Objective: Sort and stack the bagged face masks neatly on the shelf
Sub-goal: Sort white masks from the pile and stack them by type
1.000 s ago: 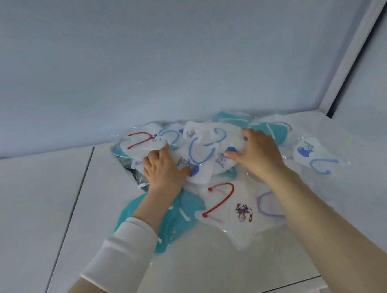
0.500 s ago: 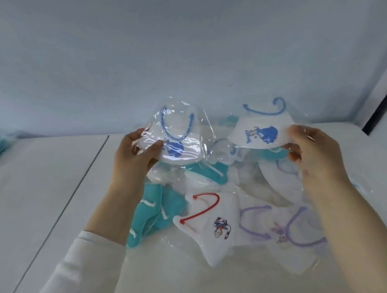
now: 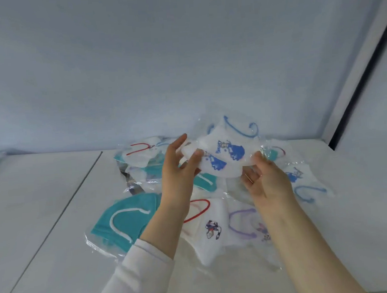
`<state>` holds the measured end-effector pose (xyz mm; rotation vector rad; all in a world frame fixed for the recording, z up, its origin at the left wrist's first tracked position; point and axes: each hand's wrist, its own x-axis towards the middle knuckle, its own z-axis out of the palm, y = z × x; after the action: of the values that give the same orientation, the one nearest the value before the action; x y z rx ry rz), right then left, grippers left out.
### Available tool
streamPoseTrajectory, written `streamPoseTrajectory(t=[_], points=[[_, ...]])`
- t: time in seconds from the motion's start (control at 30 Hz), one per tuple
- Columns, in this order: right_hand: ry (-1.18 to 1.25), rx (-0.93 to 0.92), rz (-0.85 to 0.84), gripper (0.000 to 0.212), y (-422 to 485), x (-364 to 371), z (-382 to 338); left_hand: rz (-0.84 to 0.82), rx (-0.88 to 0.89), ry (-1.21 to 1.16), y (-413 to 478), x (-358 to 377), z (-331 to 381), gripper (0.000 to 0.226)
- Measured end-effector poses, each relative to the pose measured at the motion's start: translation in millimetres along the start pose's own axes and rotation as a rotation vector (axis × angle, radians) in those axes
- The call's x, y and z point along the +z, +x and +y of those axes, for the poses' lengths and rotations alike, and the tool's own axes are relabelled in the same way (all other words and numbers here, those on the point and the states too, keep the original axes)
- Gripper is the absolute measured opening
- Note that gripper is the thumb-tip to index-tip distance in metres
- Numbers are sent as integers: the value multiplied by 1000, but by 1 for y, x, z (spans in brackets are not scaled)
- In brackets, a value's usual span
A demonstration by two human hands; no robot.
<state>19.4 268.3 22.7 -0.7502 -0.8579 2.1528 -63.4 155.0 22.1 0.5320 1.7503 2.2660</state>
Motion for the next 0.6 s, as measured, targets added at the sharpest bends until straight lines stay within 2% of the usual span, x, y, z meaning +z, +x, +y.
streamPoseTrajectory(t=[0.1,0.17,0.2,0.3,0.37,0.43,0.53,0.6], points=[[113,-14,96,18,-2,-2,4,-31,-65,-312,-8,10,-9,65],[190,-22,129,22,-5,1,10,-41,-104,-352,-15,21,-14,73],[196,-25,143,22,-7,4,14,-47,-111,-336,-17,26,-16,69],[85,-34,130,23,-15,13,31,9,-109,-298,-14,27,-17,35],[-82,-58,51,20,-15,11,36,77,-110,-282,-6,15,-11,19],[-349,-158,-12,14,-4,2,28,148,-91,-276,7,-8,-3,7],[-883,-439,-68,29,23,-5,2,241,-58,-212,27,-49,8,17],[-1205,-582,-183,40,45,4,-6,276,-60,-180,33,-67,9,19]])
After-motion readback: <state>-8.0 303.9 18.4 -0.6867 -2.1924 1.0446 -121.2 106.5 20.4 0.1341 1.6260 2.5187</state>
